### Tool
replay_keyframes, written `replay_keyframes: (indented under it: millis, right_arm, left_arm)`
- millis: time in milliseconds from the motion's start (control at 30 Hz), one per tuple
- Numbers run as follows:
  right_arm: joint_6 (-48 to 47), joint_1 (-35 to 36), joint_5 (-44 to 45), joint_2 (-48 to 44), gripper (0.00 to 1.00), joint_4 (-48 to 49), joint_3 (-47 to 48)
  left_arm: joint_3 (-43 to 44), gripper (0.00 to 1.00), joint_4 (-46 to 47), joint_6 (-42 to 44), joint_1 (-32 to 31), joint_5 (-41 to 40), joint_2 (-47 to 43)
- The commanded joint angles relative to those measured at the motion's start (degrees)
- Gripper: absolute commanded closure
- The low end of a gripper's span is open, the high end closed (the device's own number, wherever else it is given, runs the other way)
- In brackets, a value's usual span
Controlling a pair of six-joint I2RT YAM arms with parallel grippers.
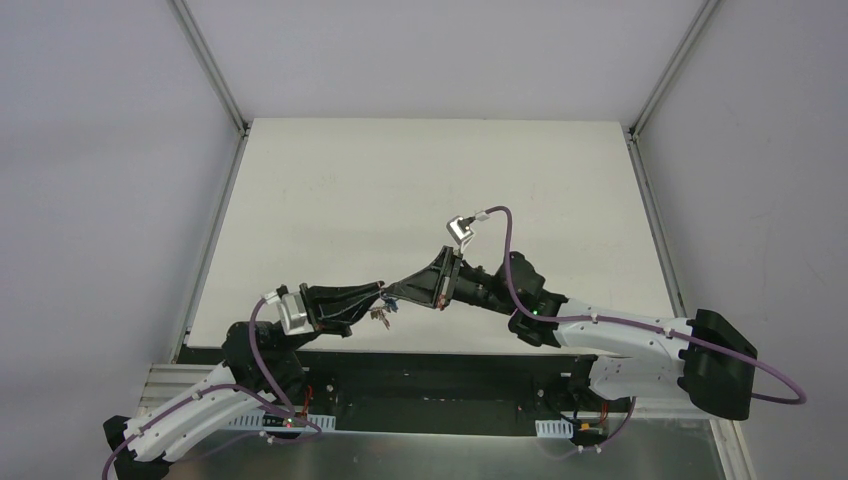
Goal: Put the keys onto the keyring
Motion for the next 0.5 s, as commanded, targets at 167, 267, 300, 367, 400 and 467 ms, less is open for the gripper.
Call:
replay_keyframes:
  millis: [167,267,300,367,400,467]
  right_arm:
    - [0.28,0.77,4.03,-1.27,1.00,-3.43,2.38]
    - [-0.12,1.01,5.00,-1.91,1.00,-5.45,2.80]
    - [-0.21,1.09,5.32,-2.14,1.00,-6.02,2.93]
    - [-0.37,1.14,5.83,-2.45,1.00,-7.32,3.26]
    - [-0.37,1.24,6.10,-2.46,1.00,-8.01,3.55]
    - [-0.15,1.40,6.61,-2.40,1.00,-9.10,3.87]
  left_arm:
    - [0.73,1.00,3.99,0.69,-0.53,-1.73,0.66]
    - [0.88,1.00,3.35,1.99,-0.56,-2.67,0.98]
    - [0.95,1.00,3.08,2.19,-0.59,-2.97,1.09]
    - [1.05,1.00,2.76,2.58,-0.52,-3.46,1.33]
    - [1.12,1.00,2.55,2.80,-0.59,-3.82,1.50]
    - [1.26,1.00,2.16,3.15,-0.52,-4.46,1.64]
